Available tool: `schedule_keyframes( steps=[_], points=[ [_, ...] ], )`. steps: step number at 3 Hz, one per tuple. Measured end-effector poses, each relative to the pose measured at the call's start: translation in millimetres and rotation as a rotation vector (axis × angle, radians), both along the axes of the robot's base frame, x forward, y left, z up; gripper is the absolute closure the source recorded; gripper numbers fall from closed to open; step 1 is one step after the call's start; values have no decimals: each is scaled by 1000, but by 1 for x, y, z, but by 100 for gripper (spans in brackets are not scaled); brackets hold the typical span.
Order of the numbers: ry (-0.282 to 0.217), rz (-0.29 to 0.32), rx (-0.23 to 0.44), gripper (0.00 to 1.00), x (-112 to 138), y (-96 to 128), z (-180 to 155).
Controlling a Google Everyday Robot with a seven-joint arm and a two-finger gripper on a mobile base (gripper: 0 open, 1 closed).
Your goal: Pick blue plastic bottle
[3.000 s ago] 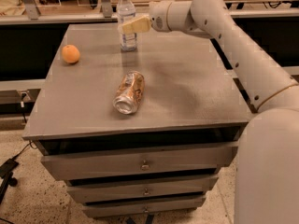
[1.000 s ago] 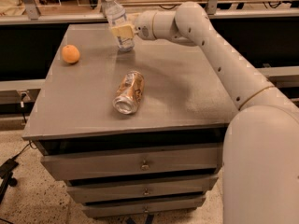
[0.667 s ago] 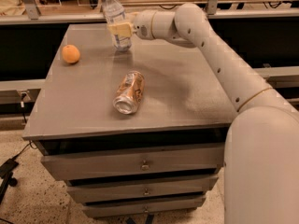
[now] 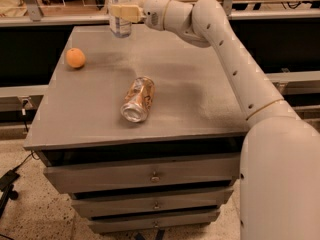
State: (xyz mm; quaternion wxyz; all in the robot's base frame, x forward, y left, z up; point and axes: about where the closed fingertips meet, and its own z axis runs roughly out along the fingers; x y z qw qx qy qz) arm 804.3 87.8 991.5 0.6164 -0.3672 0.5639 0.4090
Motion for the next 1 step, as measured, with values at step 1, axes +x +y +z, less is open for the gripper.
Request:
schedule_keyframes(
  steps=[1],
  points=[
    [0,0,0,100,0,0,0]
  ],
)
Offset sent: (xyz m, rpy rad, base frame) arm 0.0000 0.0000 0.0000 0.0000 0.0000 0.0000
